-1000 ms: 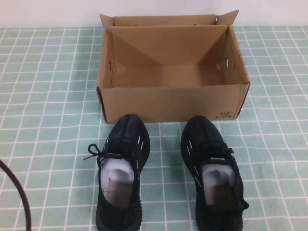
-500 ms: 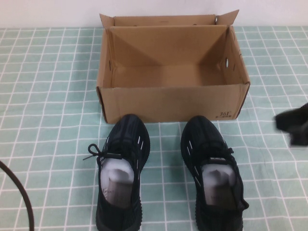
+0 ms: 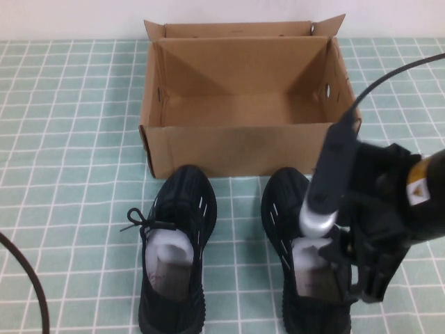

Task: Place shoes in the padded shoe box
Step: Pick up the shoe from the table

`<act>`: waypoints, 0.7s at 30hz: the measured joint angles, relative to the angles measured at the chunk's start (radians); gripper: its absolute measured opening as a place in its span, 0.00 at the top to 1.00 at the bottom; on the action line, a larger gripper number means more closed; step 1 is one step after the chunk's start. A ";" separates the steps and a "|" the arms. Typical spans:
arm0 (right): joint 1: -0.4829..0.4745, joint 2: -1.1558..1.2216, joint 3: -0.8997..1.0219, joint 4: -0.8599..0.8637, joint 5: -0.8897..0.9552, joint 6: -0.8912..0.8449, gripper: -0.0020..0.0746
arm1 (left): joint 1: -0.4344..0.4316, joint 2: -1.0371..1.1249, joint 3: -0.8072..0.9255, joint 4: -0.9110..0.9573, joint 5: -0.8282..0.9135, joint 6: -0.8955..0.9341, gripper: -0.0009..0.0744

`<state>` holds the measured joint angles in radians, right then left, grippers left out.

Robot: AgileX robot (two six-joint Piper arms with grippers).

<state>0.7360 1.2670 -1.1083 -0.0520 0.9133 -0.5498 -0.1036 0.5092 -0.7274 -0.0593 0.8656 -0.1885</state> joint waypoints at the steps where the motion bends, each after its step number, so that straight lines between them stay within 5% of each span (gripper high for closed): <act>1: 0.006 0.015 0.000 -0.027 -0.005 0.000 0.44 | 0.000 0.000 0.000 0.000 0.000 0.000 0.99; 17: 0.005 0.191 0.000 -0.079 -0.103 0.010 0.46 | 0.000 0.002 0.000 0.000 0.000 0.000 0.99; 21: 0.005 0.191 0.000 -0.106 -0.105 0.039 0.63 | 0.000 0.002 0.000 0.000 0.000 0.000 0.99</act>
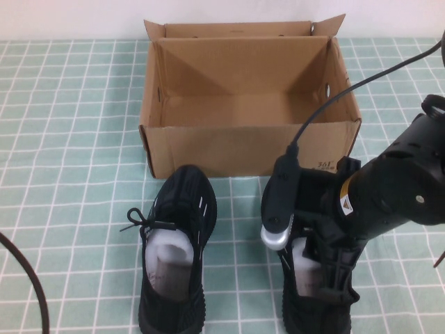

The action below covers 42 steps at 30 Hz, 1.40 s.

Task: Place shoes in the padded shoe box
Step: Pick up the shoe from the table

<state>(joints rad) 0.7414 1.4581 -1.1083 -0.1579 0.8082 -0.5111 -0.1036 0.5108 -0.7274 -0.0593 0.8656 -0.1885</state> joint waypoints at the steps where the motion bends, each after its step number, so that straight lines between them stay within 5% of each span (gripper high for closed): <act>1: 0.000 0.000 0.000 -0.006 0.000 0.010 0.69 | 0.000 0.000 0.000 0.000 0.000 0.000 0.99; 7: 0.000 0.000 0.000 -0.010 0.000 0.012 0.98 | 0.000 0.000 0.000 0.000 0.000 0.000 0.99; 28: 0.000 -0.002 -0.231 0.076 0.250 0.071 0.99 | 0.000 0.000 0.000 0.000 0.000 0.000 0.99; 35: 0.000 0.000 -0.458 0.111 0.443 0.299 0.99 | 0.000 0.000 0.000 0.000 0.000 0.000 0.99; 42: -0.002 0.014 -0.633 0.008 0.446 0.541 0.99 | 0.000 0.000 0.000 0.000 0.000 0.000 0.99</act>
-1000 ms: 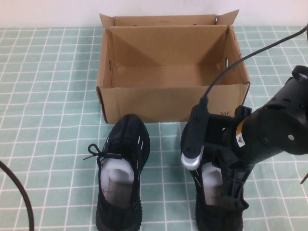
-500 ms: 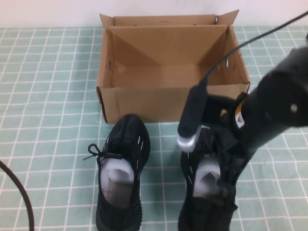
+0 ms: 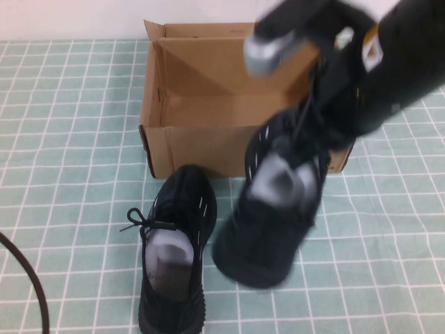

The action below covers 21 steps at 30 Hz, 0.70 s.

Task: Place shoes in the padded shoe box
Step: Pick up the shoe from the table, then place the shoe in the shoe box

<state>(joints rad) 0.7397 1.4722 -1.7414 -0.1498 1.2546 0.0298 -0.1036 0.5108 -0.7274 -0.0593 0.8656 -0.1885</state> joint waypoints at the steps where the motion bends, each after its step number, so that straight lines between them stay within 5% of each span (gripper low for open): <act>1: 0.000 0.010 -0.024 -0.035 -0.005 0.037 0.99 | 0.000 0.000 0.000 0.000 0.000 0.000 0.99; 8: -0.072 0.103 -0.131 -0.098 -0.085 0.156 0.99 | 0.000 0.000 0.000 0.000 0.000 0.000 0.99; 21: -0.352 0.272 -0.228 0.463 -0.377 0.189 0.99 | 0.000 0.000 0.000 0.002 0.023 0.000 0.99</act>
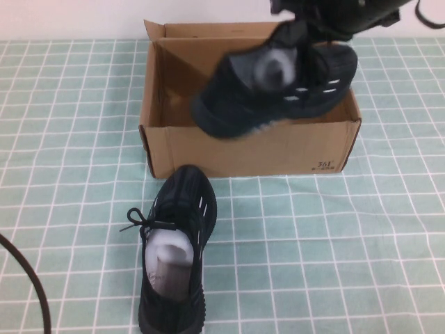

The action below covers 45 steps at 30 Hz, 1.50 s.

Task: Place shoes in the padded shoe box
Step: Place the shoe in the shoe box

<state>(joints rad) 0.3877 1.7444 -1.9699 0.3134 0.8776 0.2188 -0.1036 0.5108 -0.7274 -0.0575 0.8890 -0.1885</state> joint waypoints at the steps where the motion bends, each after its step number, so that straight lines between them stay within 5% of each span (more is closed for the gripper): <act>1: -0.011 0.007 0.000 0.041 -0.022 -0.010 0.99 | 0.000 0.000 0.000 0.000 0.002 0.000 0.99; 12: -0.069 0.131 0.000 0.438 -0.141 -0.292 0.98 | 0.000 0.000 0.000 0.000 0.002 0.000 0.99; 45: -0.088 0.356 -0.261 0.506 -0.232 -0.423 0.99 | 0.000 0.000 0.000 0.000 0.014 0.000 0.99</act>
<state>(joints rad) 0.3000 2.1004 -2.2304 0.8193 0.6460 -0.2038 -0.1036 0.5108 -0.7274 -0.0575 0.9027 -0.1885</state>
